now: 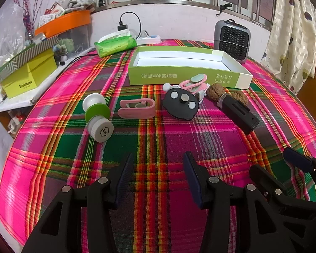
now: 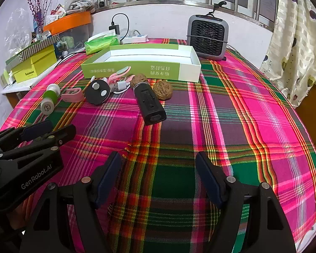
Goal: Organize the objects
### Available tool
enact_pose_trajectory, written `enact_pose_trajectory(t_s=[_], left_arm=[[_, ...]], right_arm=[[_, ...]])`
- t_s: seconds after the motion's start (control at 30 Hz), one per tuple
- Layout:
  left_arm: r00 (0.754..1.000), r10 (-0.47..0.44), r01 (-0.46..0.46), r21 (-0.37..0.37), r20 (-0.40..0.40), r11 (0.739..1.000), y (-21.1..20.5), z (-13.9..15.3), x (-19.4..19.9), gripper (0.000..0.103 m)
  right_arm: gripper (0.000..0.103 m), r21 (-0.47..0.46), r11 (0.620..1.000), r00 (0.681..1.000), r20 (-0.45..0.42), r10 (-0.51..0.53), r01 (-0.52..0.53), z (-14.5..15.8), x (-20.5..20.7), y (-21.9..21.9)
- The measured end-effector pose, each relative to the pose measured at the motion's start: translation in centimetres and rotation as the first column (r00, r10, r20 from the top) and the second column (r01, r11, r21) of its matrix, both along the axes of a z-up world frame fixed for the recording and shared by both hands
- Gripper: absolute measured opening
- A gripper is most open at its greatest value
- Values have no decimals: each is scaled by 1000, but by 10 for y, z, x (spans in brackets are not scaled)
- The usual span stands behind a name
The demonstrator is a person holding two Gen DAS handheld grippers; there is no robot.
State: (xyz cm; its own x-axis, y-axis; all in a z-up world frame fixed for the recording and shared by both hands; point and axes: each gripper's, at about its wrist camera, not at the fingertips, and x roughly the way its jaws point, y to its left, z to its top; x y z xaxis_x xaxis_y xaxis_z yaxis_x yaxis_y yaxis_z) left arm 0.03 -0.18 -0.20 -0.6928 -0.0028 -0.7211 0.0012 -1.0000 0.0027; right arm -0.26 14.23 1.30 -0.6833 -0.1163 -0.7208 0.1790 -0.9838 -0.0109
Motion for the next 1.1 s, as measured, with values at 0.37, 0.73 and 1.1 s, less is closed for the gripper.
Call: enact_pose_trajectory(t_s=[0.37, 0.73, 1.1], left_arm=[[1000, -4, 4, -4, 17, 1000, 2, 0, -2, 48], [1000, -1, 1, -5, 18, 1000, 3, 1, -3, 48], [1000, 1, -1, -5, 17, 1000, 3, 1, -3, 48]], right_arm=[[73, 1, 1000, 1000, 8, 3, -3, 1, -1, -2], [73, 0, 1000, 1000, 8, 4, -4, 1, -1, 0], [73, -1, 1000, 1000, 7, 4, -4, 1, -1, 0]])
